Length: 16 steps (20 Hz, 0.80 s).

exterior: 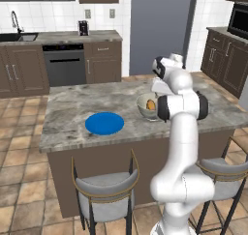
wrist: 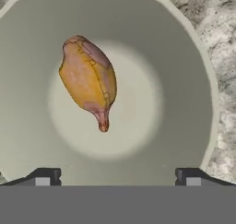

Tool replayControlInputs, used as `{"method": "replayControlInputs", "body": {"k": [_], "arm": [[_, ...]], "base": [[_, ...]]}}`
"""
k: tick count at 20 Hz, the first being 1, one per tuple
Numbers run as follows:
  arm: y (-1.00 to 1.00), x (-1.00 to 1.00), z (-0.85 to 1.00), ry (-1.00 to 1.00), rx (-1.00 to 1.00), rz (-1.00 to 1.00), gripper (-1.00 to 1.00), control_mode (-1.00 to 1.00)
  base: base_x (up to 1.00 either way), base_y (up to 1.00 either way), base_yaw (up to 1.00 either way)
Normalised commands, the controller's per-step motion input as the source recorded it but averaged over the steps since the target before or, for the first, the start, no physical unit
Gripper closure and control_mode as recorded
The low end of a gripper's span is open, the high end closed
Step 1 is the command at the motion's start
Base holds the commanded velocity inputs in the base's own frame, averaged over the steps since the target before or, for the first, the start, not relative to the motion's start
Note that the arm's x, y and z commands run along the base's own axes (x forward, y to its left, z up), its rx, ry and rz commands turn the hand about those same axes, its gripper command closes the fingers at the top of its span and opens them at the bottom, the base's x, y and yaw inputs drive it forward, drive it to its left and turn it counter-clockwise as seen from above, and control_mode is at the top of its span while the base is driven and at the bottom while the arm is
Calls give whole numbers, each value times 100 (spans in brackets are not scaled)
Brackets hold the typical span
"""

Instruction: Pick the chicken drumstick and eggplant from their plates and place them in the bowl. Then put the bowl in the fridge.

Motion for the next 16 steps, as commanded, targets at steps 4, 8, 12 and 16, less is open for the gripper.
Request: {"method": "replayControlInputs", "body": {"k": [4, 8, 12, 16], "arm": [[-38, -52, 24, 0, 0, 2, -100, -100], [-39, -64, 7, -15, 0, 4, -100, -100], [-48, -61, 0, -25, 0, 12, -100, -100], [-46, -61, 0, -29, -1, 14, -100, -100]], "base": [[0, 0, 0], [0, 0, 0], [0, 0, 0], [0, 0, 0]]}}
